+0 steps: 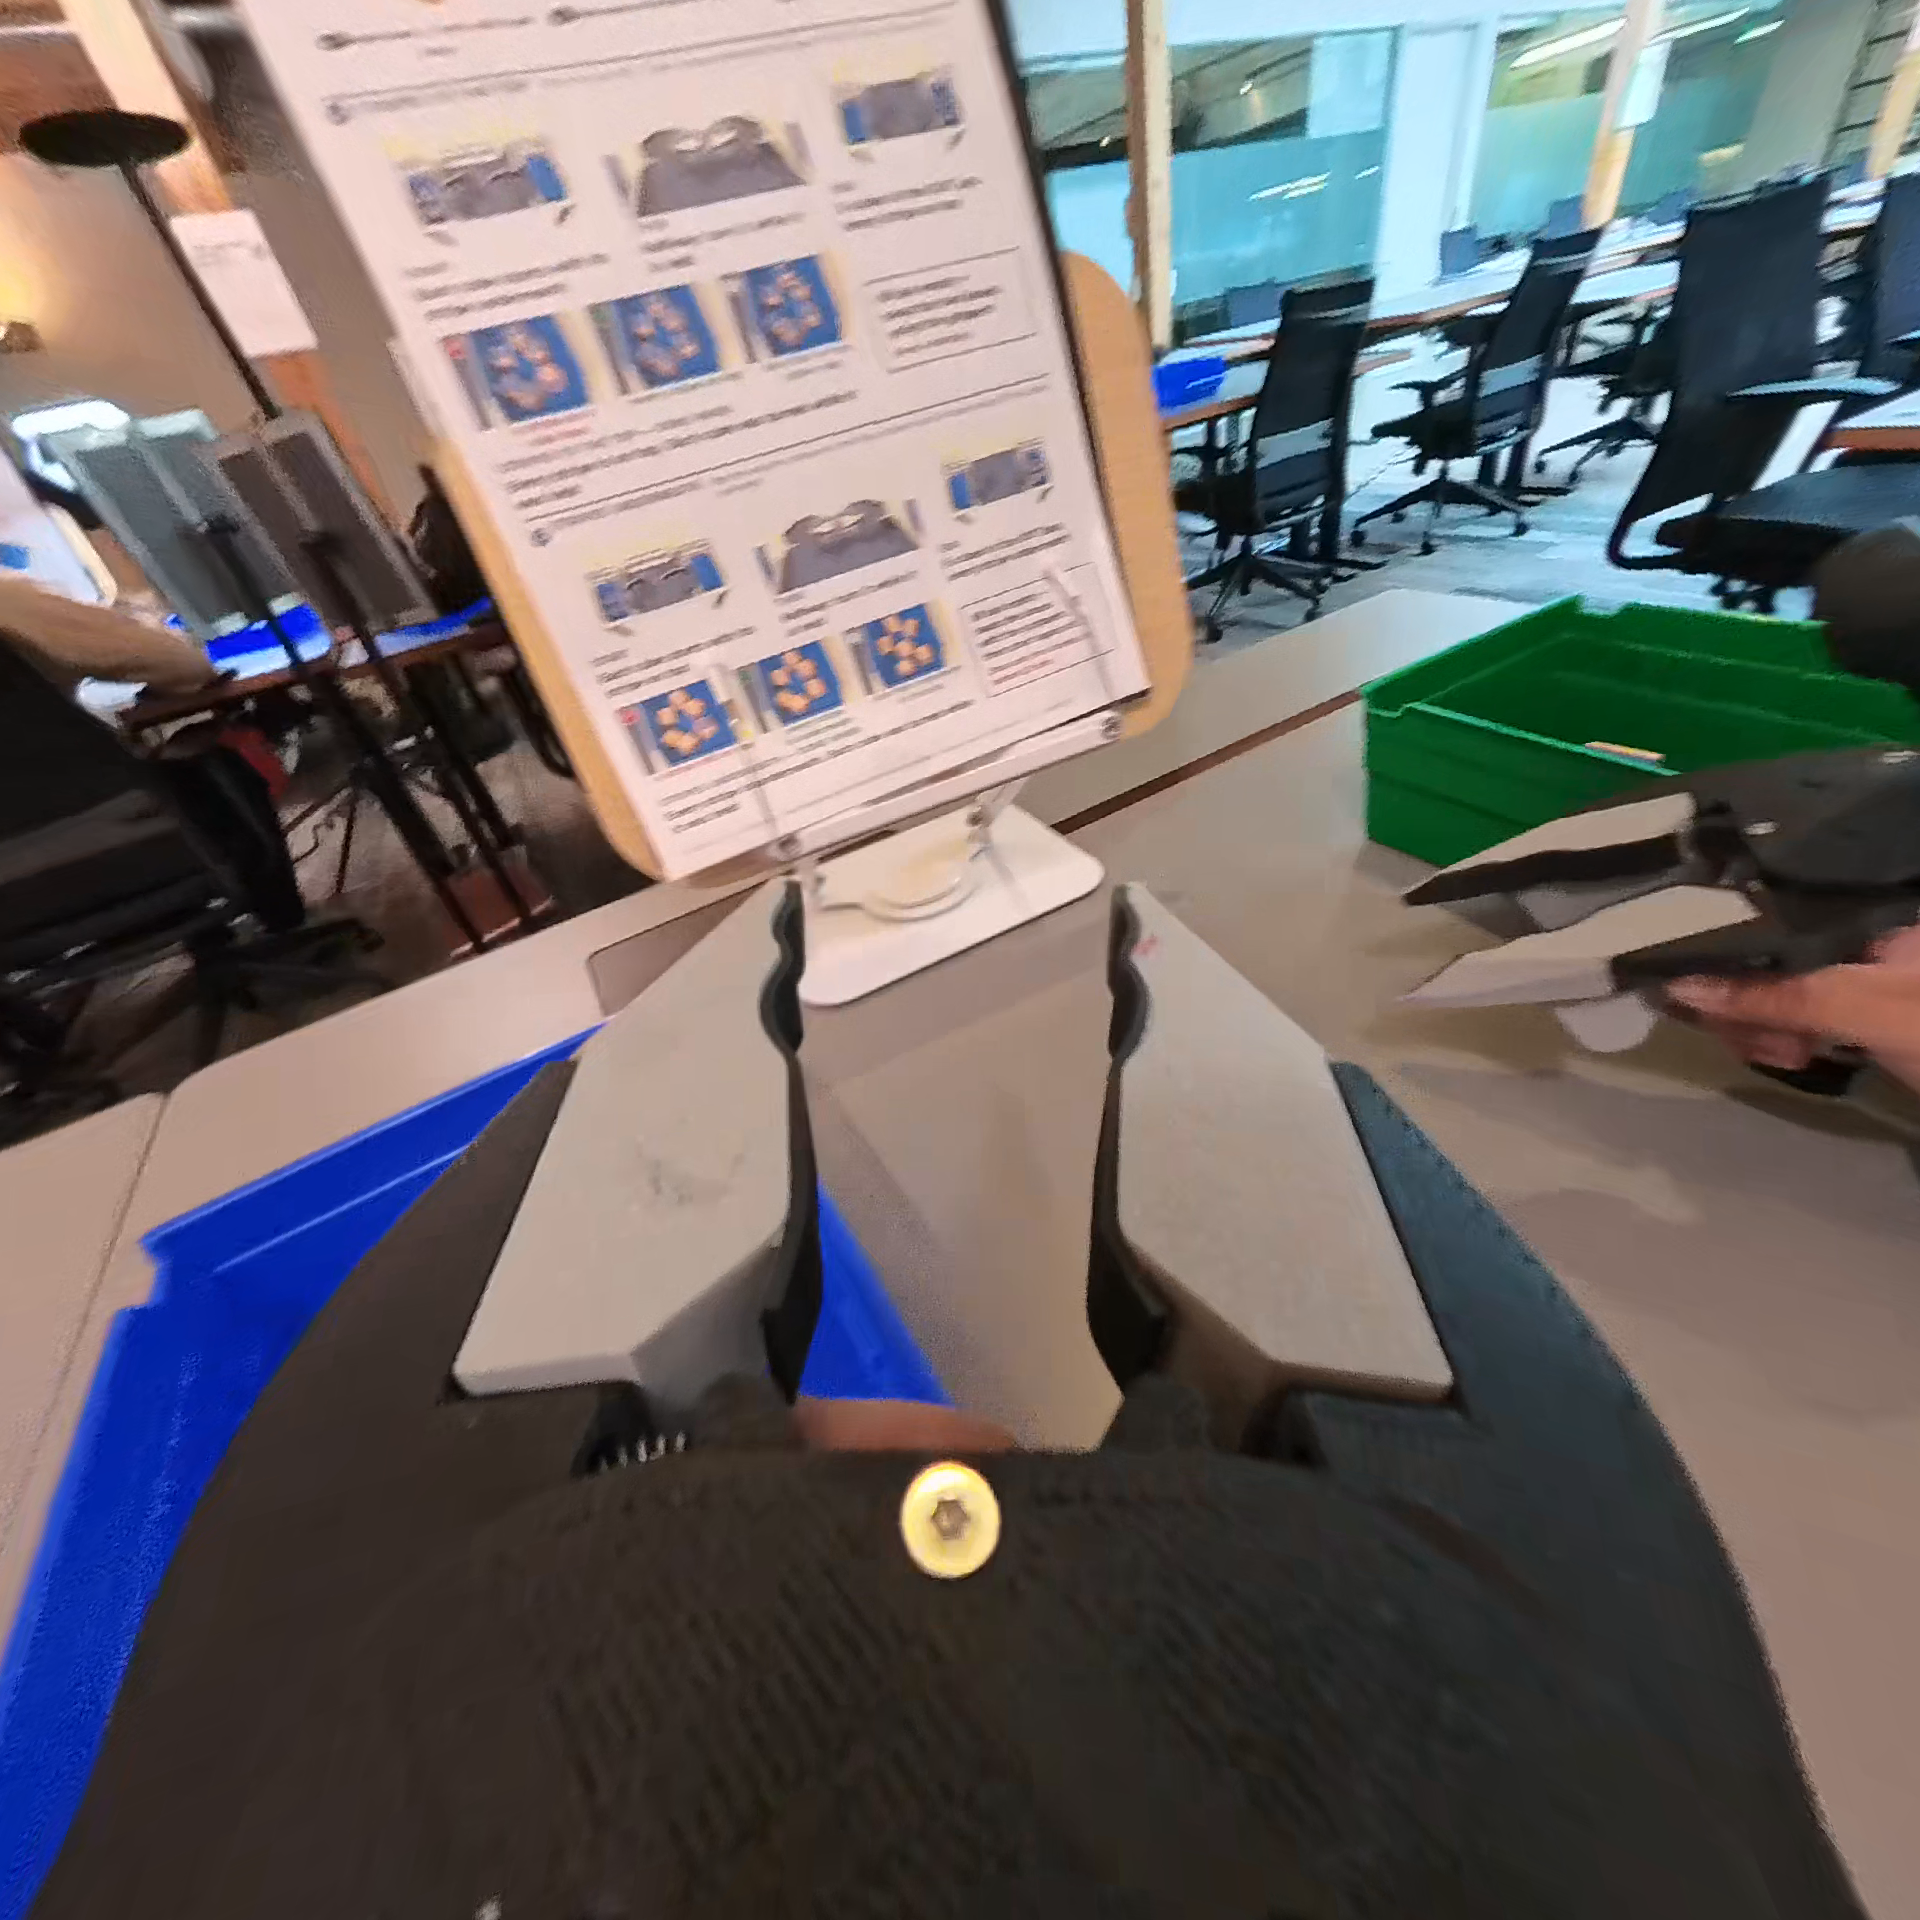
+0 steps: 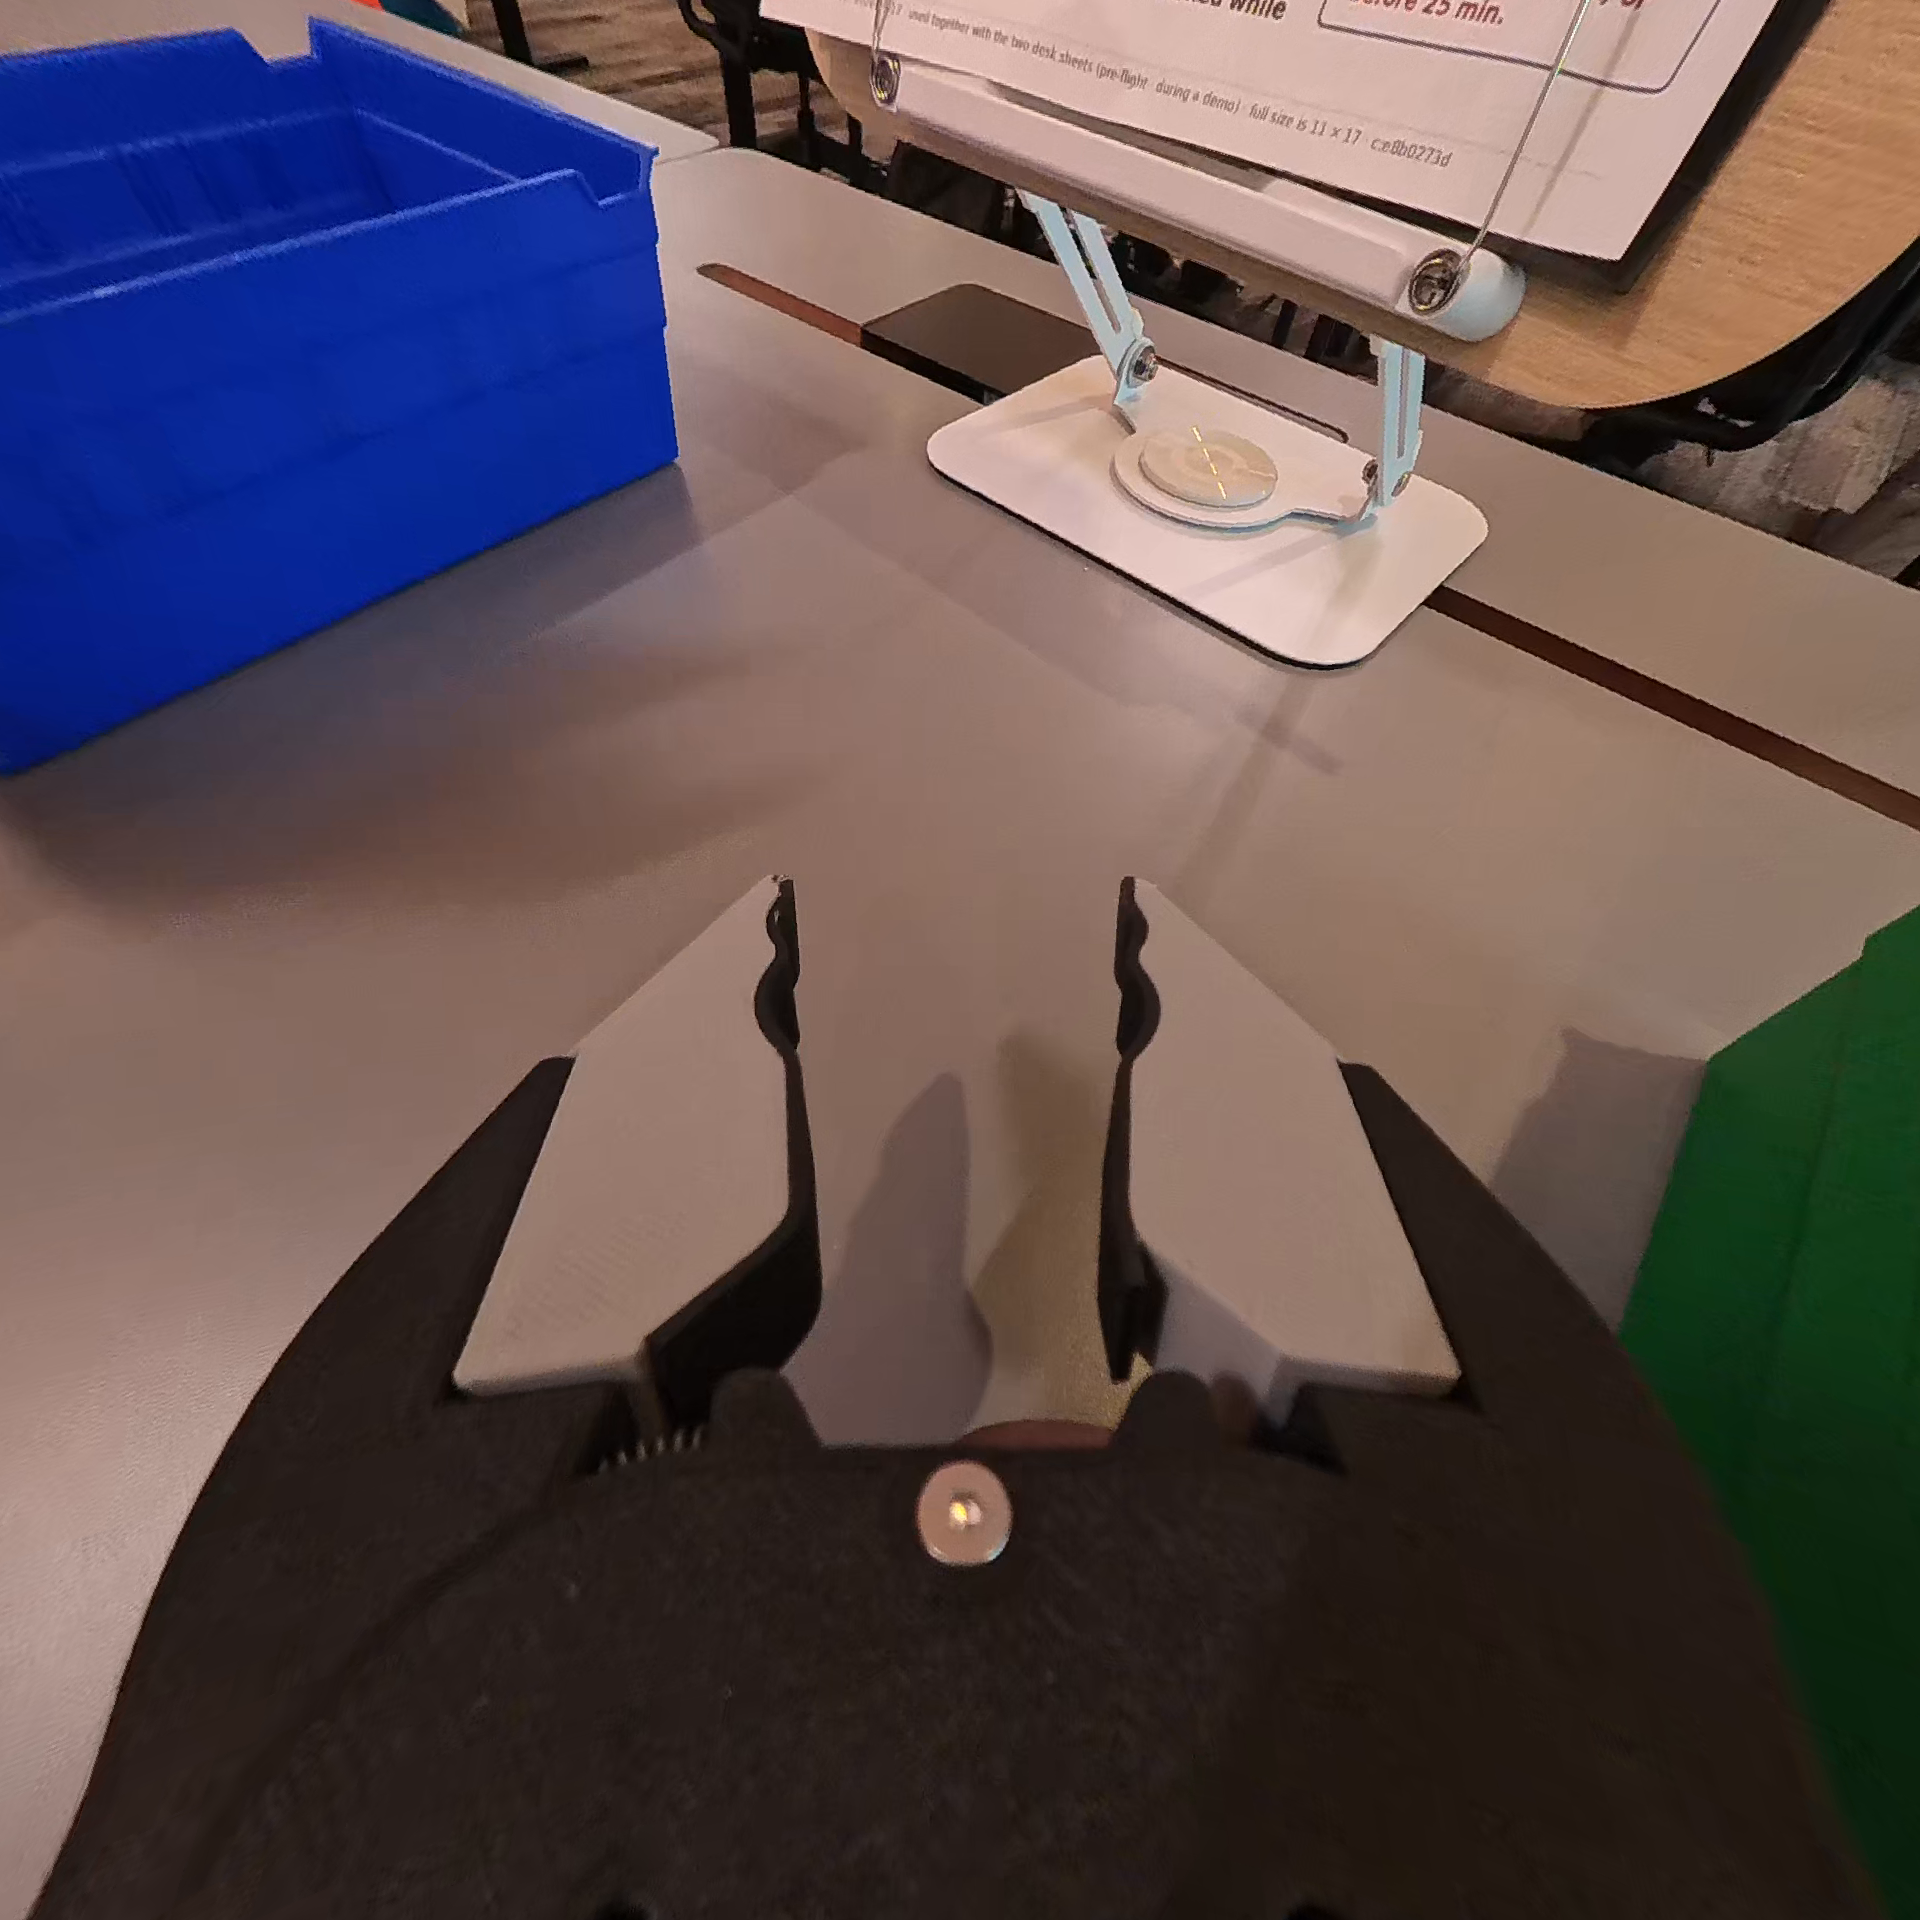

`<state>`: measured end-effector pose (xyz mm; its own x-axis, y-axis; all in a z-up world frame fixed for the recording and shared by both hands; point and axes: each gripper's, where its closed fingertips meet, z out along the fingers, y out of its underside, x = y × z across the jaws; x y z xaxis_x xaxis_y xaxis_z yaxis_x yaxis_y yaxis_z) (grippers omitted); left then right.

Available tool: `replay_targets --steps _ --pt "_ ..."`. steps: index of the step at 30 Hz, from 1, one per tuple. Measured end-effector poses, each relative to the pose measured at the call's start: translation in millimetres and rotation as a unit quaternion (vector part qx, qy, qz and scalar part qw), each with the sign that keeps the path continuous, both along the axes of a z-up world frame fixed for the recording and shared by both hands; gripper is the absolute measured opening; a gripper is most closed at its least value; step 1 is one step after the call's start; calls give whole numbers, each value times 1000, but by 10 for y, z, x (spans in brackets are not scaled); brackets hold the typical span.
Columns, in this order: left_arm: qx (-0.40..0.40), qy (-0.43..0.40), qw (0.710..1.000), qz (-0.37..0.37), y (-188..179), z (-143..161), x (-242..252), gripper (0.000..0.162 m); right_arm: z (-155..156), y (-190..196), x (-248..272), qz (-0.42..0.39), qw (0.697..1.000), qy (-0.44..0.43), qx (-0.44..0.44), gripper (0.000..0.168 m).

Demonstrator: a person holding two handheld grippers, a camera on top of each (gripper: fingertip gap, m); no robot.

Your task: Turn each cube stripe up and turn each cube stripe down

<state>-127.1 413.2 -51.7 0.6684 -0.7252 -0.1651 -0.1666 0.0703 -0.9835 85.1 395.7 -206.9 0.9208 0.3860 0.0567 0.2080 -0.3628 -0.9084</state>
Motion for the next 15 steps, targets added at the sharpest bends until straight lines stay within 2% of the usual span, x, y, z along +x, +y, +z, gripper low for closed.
replay_targets --steps 6,15 --pt "-45 21 997 62 436 -163 -544 61 23 0 10 -2 1000 5 3 59" --pt "-123 63 984 117 868 -665 -1007 67 -1 8 30 -5 1000 5 -1 59"
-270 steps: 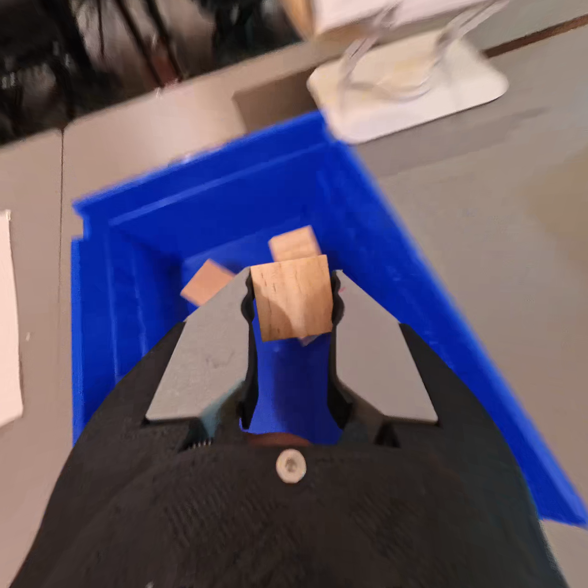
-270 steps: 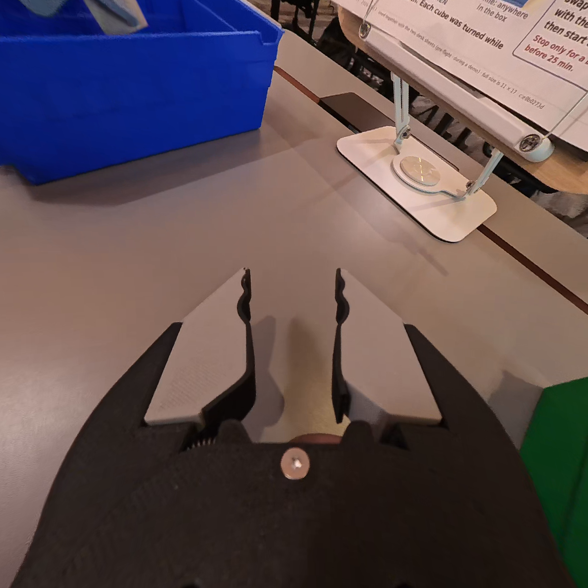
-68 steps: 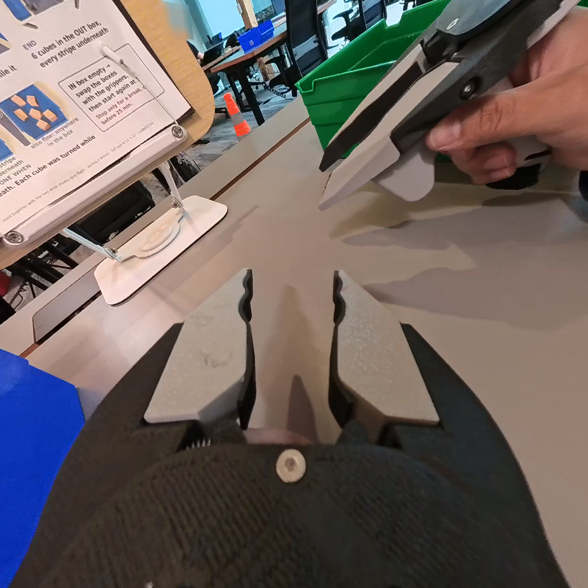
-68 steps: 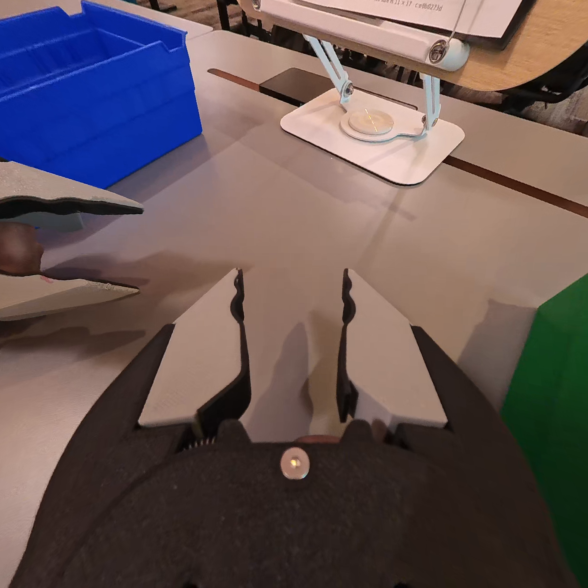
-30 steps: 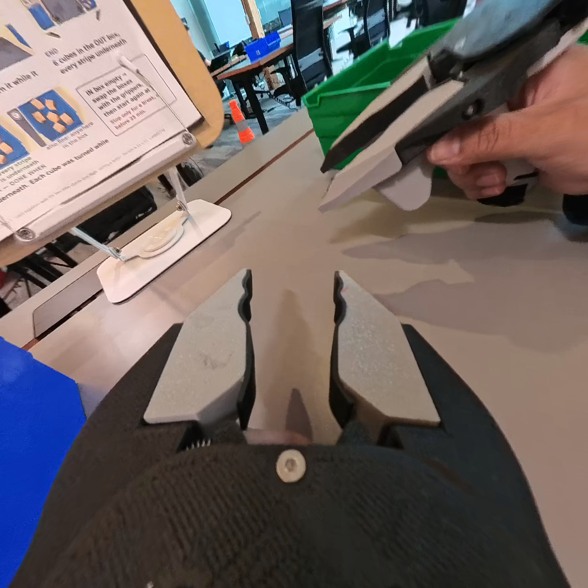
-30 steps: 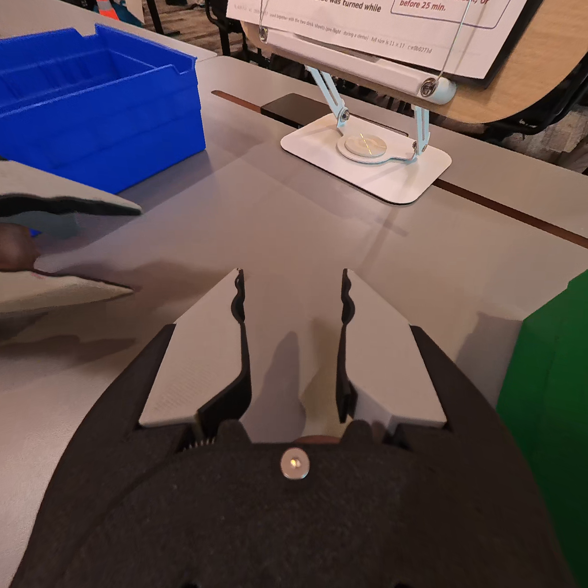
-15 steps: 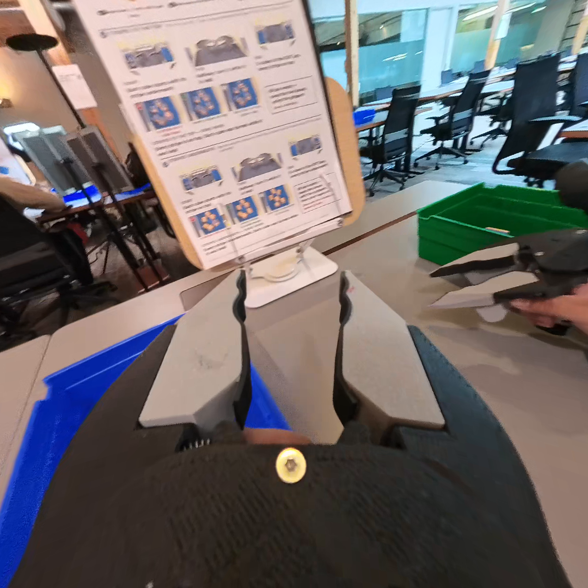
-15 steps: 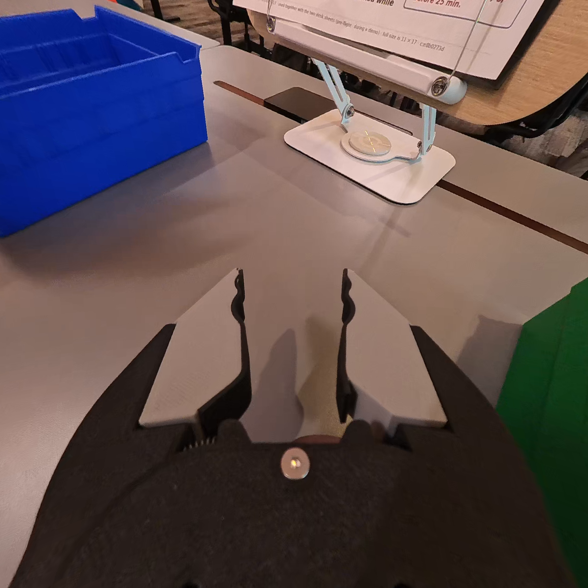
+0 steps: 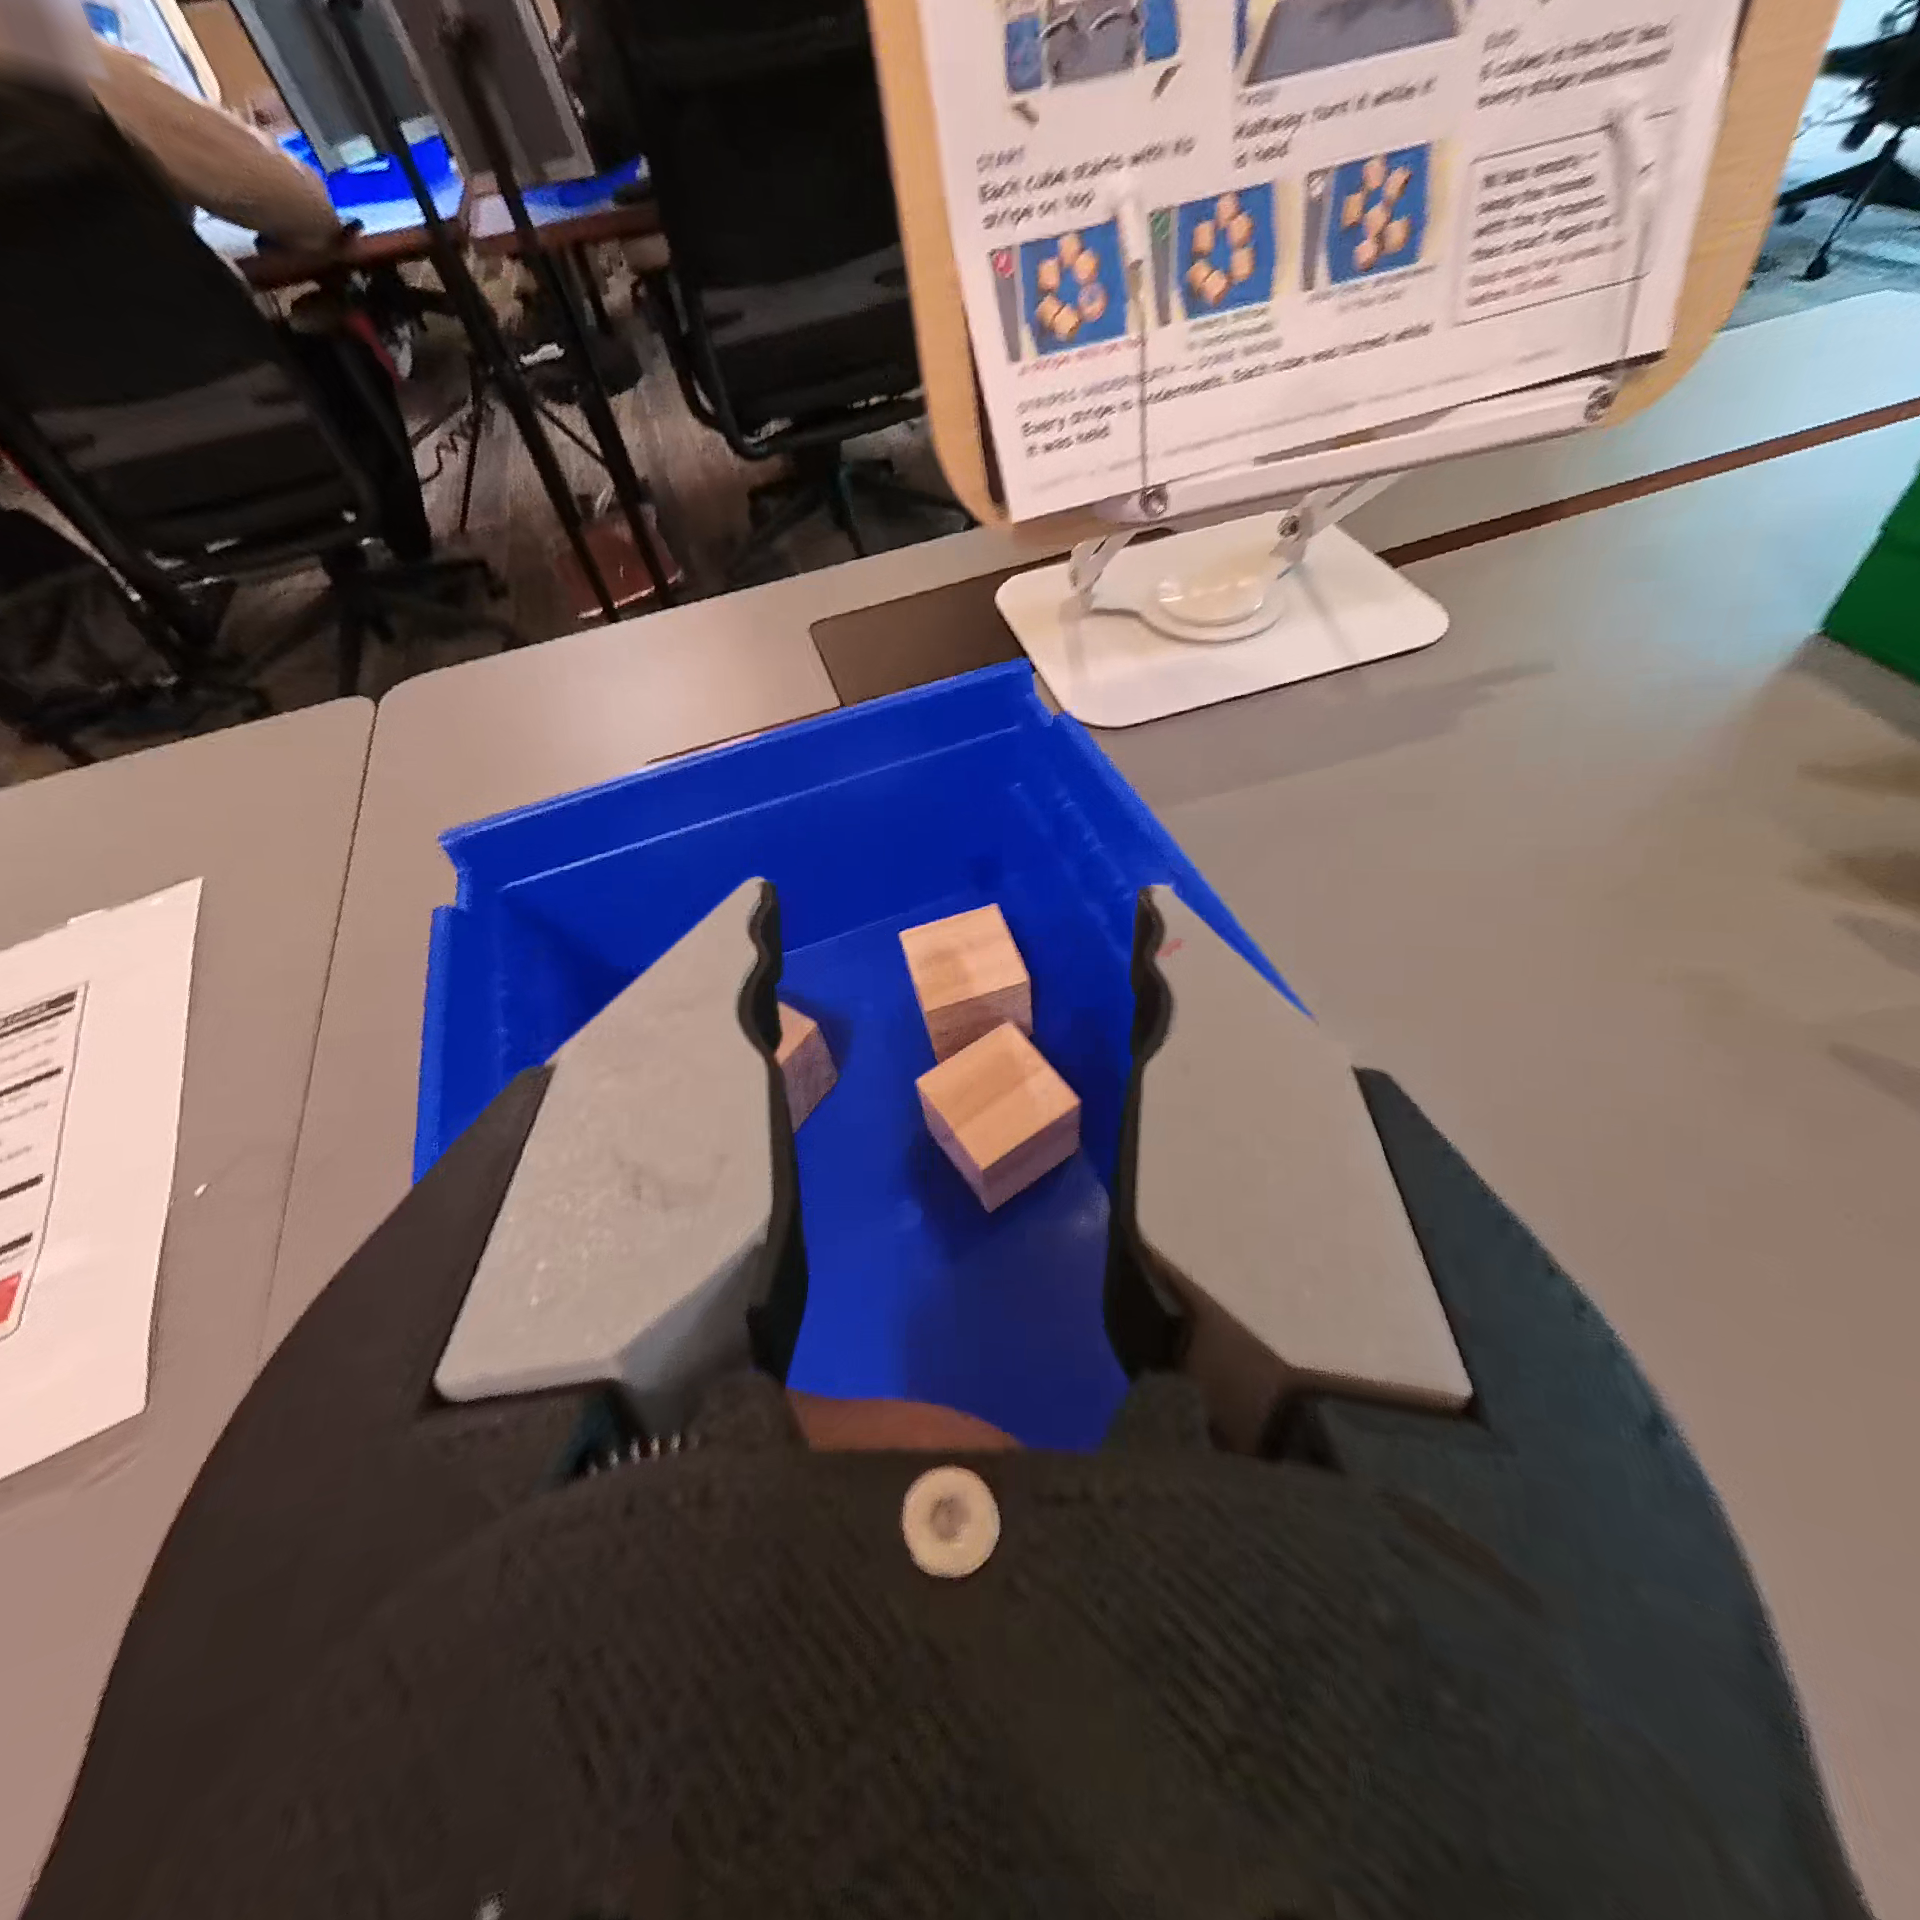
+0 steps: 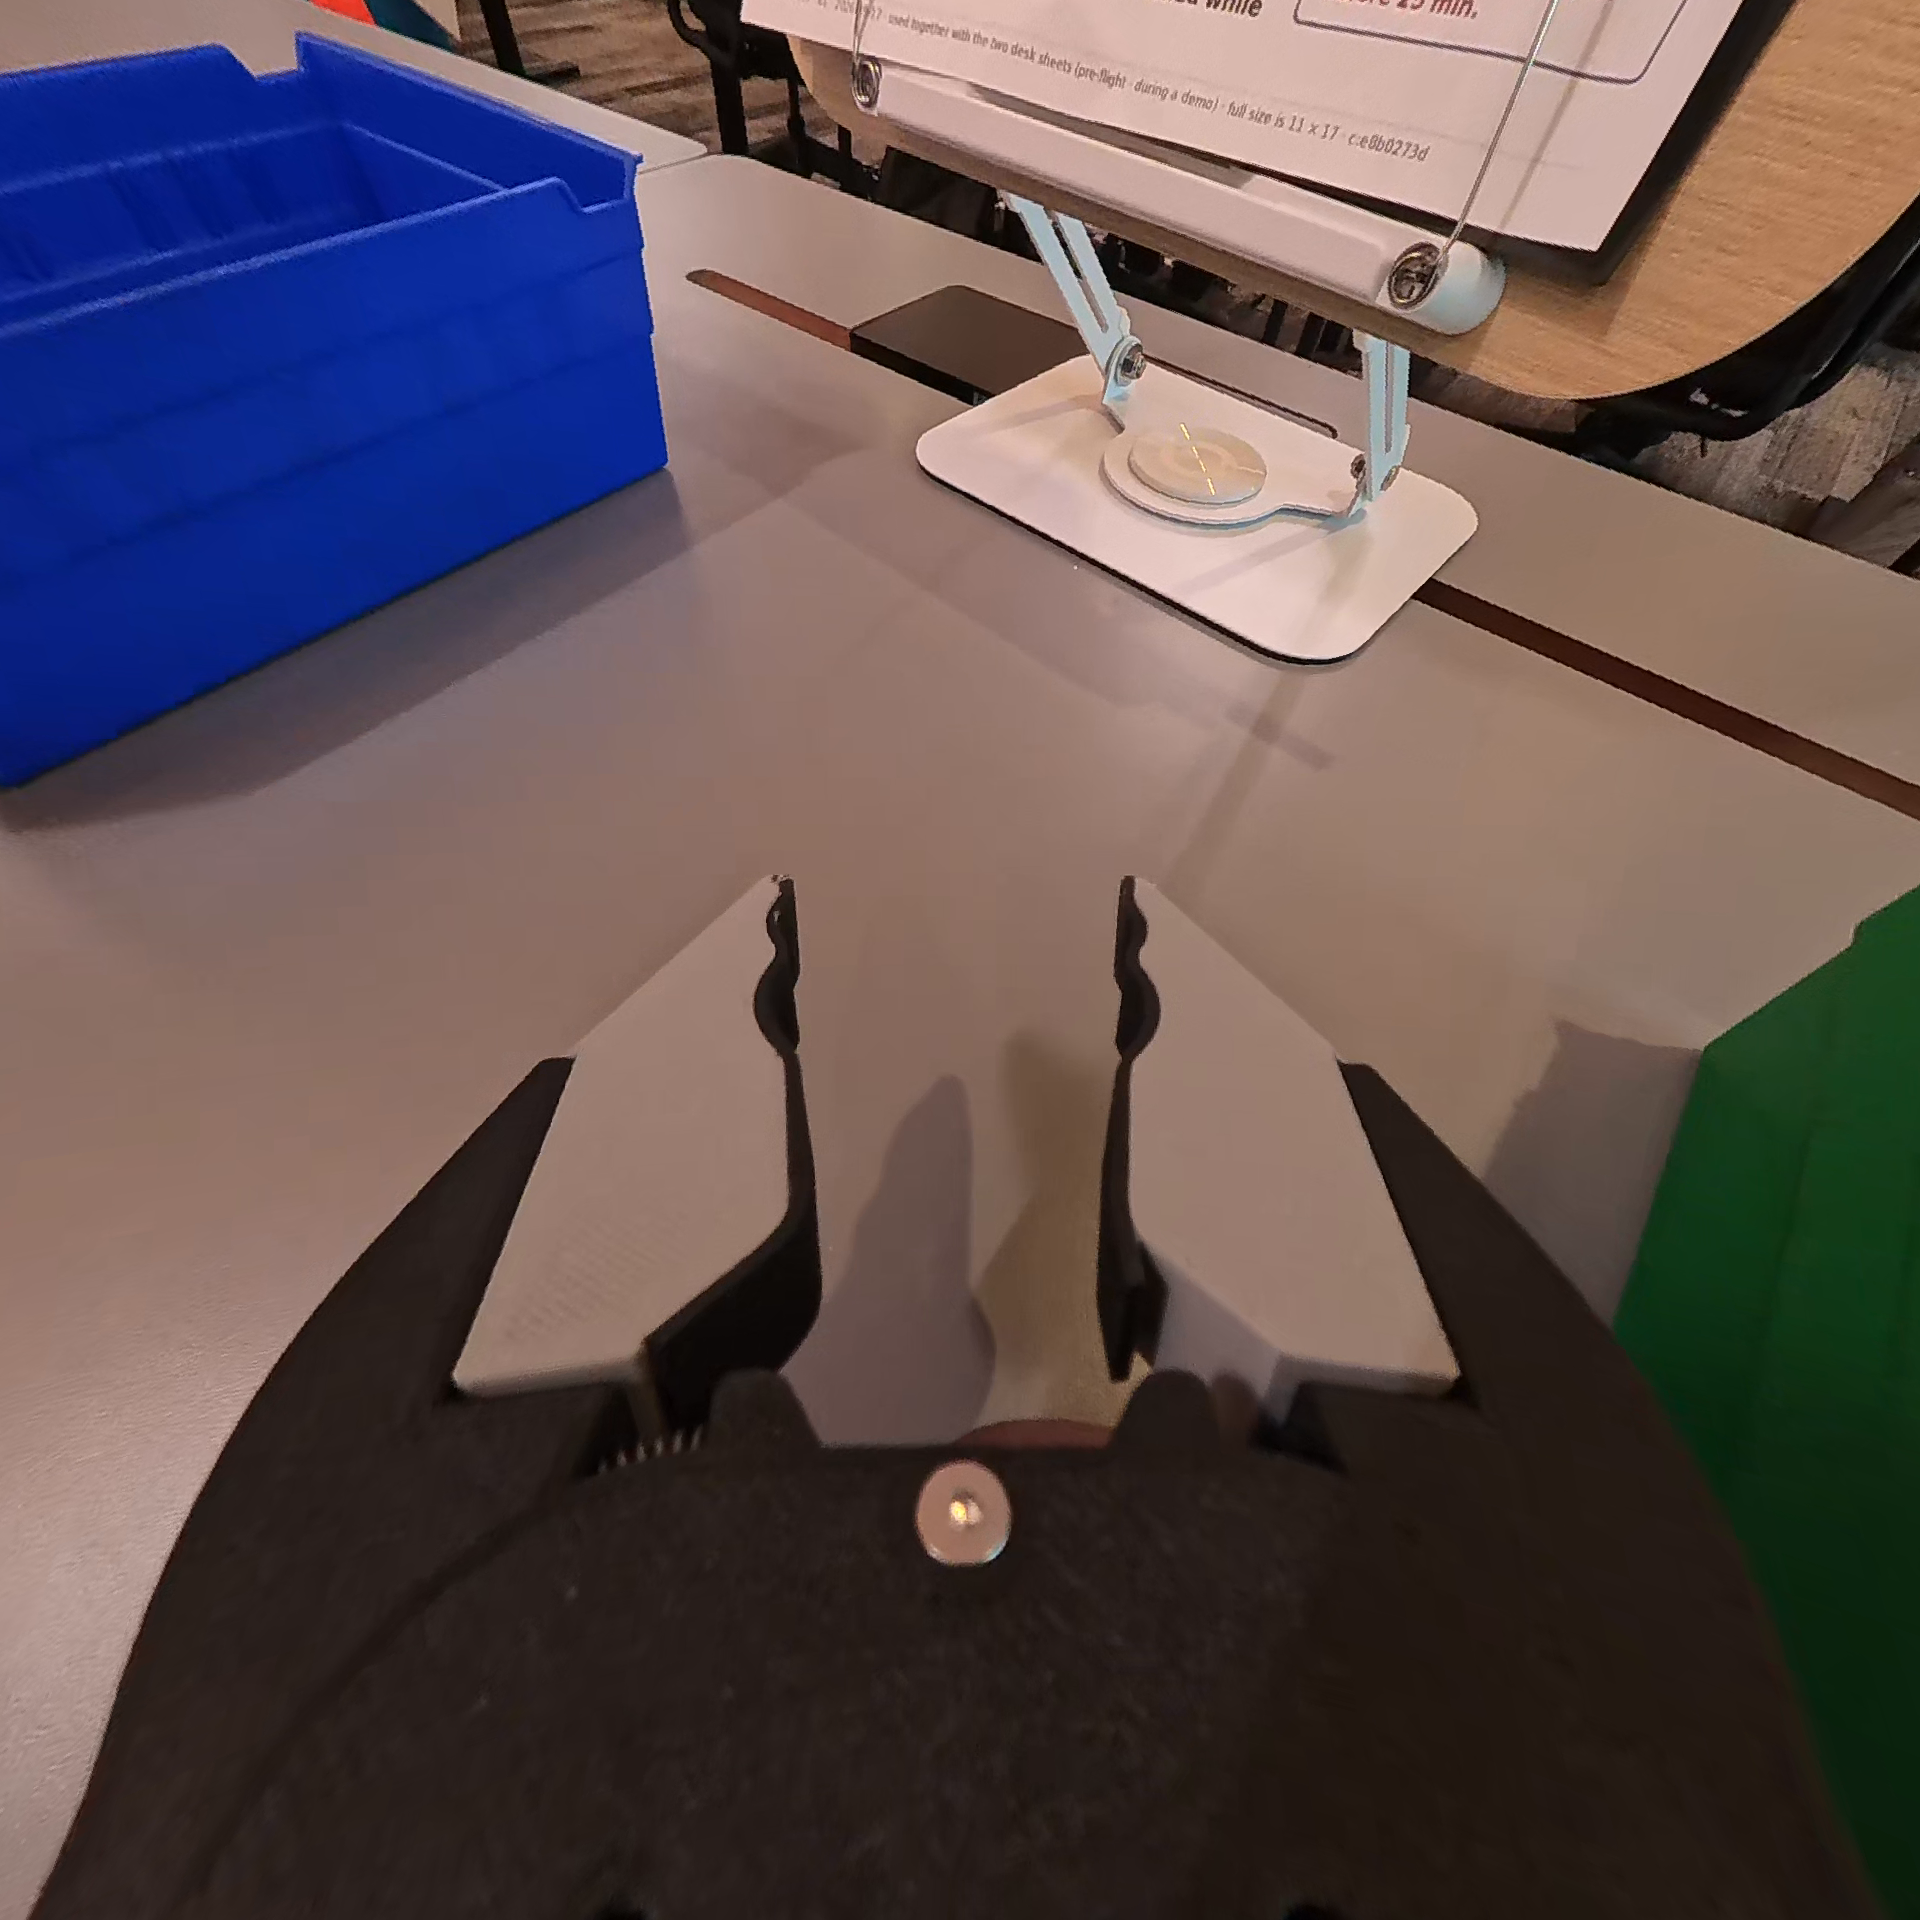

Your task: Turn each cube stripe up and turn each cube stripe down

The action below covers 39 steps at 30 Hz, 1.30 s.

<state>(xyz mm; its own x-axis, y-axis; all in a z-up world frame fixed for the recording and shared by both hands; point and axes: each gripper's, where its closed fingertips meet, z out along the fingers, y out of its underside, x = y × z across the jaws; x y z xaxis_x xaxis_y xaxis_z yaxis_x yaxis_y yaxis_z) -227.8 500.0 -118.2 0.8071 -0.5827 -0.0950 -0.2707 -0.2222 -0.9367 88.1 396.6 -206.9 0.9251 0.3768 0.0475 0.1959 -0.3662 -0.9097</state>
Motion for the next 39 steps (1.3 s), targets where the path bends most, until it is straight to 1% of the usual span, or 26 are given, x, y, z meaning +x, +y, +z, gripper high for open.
replay_targets --steps 4,8,13,15,21,23,25,27,29,33,35,37,39 --pt "-20 4 1000 21 103 -102 -154 67 21 0 17 -2 1000 6 1 59" --pt "-39 34 998 44 236 -208 -337 67 80 -23 -23 4 1000 3 10 59" --pt "-92 78 991 64 456 -519 -479 67 64 -25 -36 4 1000 -18 13 59" --pt "-117 95 986 66 522 -666 -483 67 55 -22 -33 4 1000 -16 11 59" --pt "-164 144 970 108 838 -994 -491 66 44 -19 -32 4 1000 -12 8 59" --pt "-190 154 961 128 933 -1131 -514 68 51 -21 -29 4 1000 -12 9 59" --pt "-216 159 952 146 1001 -1263 -530 73 67 -24 -31 4 1000 -9 11 59" --pt "-237 151 948 150 1031 -1347 -494 70 76 -28 -37 5 1000 -9 12 59" --pt "-251 149 945 146 1024 -1424 -447 62 84 -32 -41 6 1000 -12 14 59" --pt "-226 197 945 133 1018 -1458 -451 60 120 -48 -52 8 1000 -15 21 59" --pt "-225 202 945 128 997 -1454 -451 57 148 -57 -57 9 1000 -16 26 59" --pt "-218 203 947 122 975 -1433 -449 50 158 -63 -65 10 999 -15 27 59" --pt "-215 205 948 112 935 -1419 -440 50 159 -68 -70 12 1000 -14 26 59"
